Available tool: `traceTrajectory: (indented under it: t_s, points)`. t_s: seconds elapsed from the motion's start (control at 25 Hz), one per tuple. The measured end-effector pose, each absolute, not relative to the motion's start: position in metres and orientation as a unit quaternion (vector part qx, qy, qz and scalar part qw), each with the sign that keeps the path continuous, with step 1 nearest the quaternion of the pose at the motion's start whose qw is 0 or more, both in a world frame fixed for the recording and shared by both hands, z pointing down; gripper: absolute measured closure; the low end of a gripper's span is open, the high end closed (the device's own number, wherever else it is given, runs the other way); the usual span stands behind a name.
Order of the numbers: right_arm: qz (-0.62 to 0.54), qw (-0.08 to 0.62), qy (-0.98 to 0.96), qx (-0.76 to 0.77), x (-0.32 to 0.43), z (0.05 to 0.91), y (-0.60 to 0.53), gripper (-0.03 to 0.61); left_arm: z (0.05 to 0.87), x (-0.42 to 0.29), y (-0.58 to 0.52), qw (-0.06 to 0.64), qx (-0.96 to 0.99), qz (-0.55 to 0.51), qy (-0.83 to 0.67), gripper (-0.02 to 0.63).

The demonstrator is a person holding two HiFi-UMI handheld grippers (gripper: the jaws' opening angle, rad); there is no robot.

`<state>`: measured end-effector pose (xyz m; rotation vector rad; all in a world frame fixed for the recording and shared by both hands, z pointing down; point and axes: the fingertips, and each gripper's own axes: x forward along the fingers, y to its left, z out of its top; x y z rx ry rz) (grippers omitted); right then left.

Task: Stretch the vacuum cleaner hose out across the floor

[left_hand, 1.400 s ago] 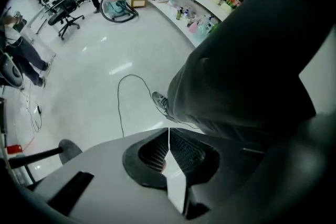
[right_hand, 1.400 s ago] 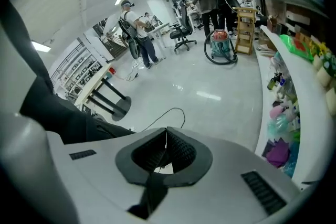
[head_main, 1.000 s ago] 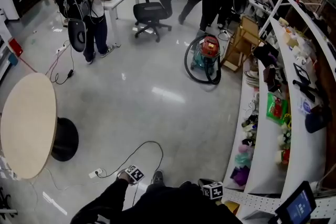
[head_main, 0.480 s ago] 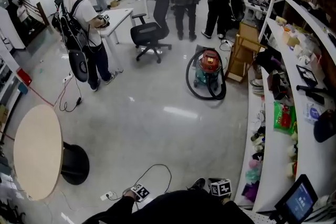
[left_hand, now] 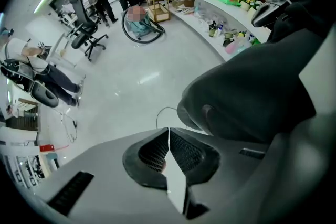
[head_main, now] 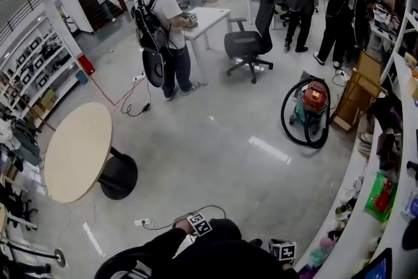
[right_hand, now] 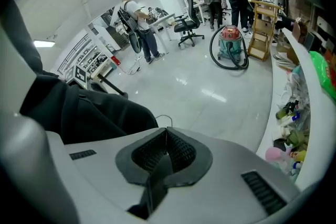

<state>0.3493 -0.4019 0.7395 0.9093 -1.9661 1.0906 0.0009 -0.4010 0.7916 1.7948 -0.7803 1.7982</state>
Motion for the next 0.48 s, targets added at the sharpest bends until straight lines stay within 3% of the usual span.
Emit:
traceTrajectory:
  t_s: [0.32,0.48]
  points:
    - [0.42,0.355,-0.756,0.355,0.358,0.746,-0.468,0.565,0.832,-0.04,-0.385,0.309,0.599,0.696,-0.248,0.588]
    - [0.414,0.366,-0.74,0.383,0.362,0.738,-0.521,0.565,0.847,-0.056,-0.435,0.333,0.601,0.683,-0.248,0.588]
